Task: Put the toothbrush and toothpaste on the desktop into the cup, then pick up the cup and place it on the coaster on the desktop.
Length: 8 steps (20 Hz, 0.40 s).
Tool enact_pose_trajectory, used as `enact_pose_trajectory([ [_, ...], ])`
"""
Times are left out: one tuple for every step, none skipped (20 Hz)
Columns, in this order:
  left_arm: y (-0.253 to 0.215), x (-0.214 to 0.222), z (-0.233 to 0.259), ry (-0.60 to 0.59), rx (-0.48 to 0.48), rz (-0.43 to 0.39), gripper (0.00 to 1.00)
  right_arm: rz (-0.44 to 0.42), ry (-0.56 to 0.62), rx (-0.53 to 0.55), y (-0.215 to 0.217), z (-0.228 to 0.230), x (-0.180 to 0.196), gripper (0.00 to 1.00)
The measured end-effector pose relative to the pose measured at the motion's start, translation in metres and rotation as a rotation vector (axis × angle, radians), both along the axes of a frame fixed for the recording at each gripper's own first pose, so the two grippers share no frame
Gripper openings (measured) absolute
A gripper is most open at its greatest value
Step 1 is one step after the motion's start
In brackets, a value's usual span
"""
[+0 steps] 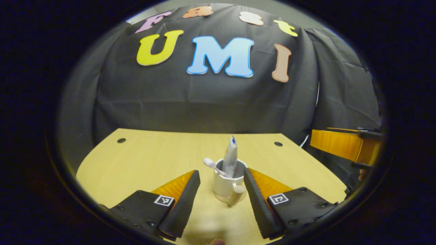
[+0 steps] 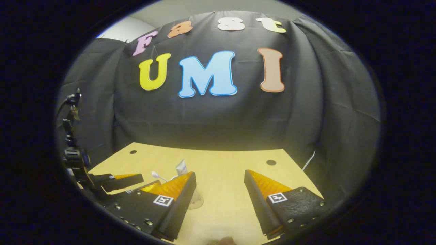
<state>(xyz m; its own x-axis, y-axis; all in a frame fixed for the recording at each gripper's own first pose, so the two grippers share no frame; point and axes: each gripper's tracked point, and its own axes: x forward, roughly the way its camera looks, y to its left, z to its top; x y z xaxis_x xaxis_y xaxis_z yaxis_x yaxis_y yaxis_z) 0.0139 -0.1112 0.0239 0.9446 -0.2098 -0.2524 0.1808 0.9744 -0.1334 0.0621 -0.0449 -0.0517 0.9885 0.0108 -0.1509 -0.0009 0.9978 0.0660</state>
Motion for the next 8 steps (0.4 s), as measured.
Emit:
enact_pose_trajectory([
  [0.004,-0.003,0.014,-0.035,-0.005,-0.003,0.86,-0.009,-0.03,-0.017,0.003,0.008,-0.003,0.86],
  [0.01,-0.004,0.027,-0.071,-0.005,-0.004,0.86,-0.019,-0.059,-0.038,0.007,0.017,-0.005,0.85],
  [0.016,-0.006,0.038,-0.102,-0.005,-0.004,0.86,-0.026,-0.075,-0.06,0.01,0.023,-0.008,0.85],
  [0.02,-0.011,0.05,-0.129,-0.013,-0.005,0.86,-0.028,-0.086,-0.07,0.015,0.029,-0.012,0.85],
  [0.022,-0.017,0.064,-0.165,-0.031,-0.013,0.86,-0.028,-0.103,-0.071,0.02,0.036,-0.014,0.86],
  [0.027,-0.022,0.077,-0.209,-0.046,-0.012,0.86,-0.028,-0.118,-0.07,0.026,0.043,-0.017,0.85],
  [0.033,-0.026,0.092,-0.256,-0.054,-0.009,0.92,-0.03,-0.131,-0.072,0.03,0.048,-0.018,0.85],
  [0.038,-0.032,0.106,-0.285,-0.052,-0.002,0.92,-0.028,-0.137,-0.074,0.034,0.051,-0.021,0.84],
])
